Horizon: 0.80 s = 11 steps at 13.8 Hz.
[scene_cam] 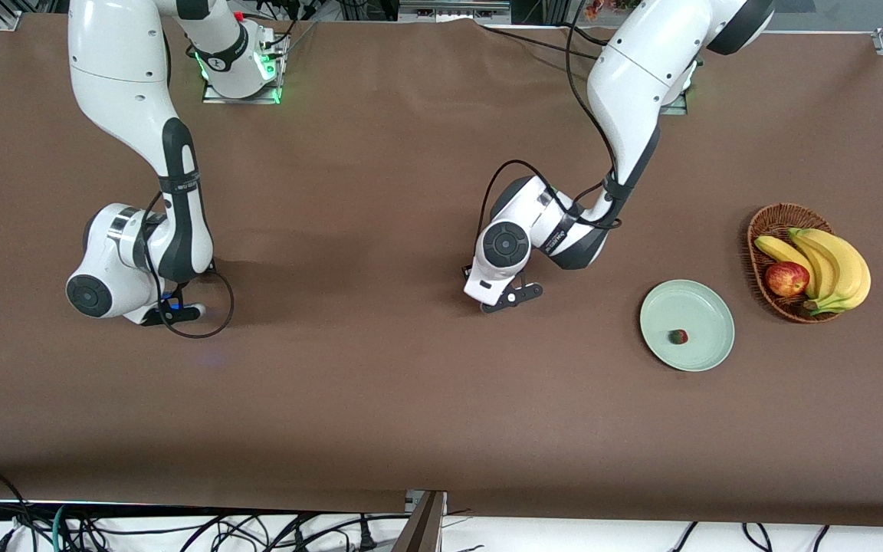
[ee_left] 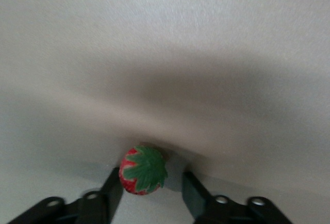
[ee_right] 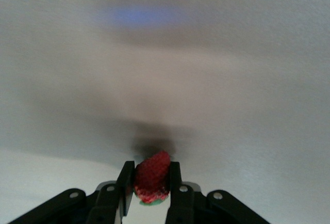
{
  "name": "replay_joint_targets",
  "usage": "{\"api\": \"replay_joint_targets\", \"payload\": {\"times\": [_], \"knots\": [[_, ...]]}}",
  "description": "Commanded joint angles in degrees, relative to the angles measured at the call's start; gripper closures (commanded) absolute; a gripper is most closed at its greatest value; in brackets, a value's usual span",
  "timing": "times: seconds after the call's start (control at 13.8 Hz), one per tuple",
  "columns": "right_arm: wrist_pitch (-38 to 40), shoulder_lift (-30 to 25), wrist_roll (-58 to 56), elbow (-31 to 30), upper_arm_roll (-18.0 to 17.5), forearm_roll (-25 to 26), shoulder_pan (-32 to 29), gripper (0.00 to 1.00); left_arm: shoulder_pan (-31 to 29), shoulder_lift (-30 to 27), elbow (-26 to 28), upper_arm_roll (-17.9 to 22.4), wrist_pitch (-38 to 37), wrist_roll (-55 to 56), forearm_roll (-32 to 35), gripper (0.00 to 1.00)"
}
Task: Collect all strawberries into plate
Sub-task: 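Grasp the third strawberry with the right gripper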
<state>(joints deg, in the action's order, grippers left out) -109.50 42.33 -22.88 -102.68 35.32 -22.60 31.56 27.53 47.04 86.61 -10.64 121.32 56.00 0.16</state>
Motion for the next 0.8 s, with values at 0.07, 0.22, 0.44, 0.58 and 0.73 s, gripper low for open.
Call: {"api": "replay_joint_targets", "payload": {"times": [0.07,0.22,0.44,0.58,0.73], "knots": [[2.34,-2.08,1.16,2.91,-0.43,-2.8,0.35,0.9,-0.02,-0.28,-0.3,0.53,0.06,-0.02,-0.25,0.66],[7.7,-2.08,5.54,7.3,-1.3,-2.8,0.96,0.9,-0.11,-0.28,-0.48,0.53,0.15,-0.19,-0.16,0.64],[9.04,-2.25,15.72,10.3,-5.07,-2.89,1.84,0.9,-0.63,-0.28,-0.39,0.62,1.72,-0.98,-0.07,0.71],[9.04,-2.25,20.92,11.8,-7.71,-2.97,1.93,0.9,-0.98,-0.37,-0.48,0.62,2.17,-1.07,-0.07,0.78],[8.6,-2.25,24.88,12.5,-9.56,-3.15,2.02,0.9,-1.25,-0.81,-0.56,0.79,2.08,-1.16,0.01,0.86]]}}
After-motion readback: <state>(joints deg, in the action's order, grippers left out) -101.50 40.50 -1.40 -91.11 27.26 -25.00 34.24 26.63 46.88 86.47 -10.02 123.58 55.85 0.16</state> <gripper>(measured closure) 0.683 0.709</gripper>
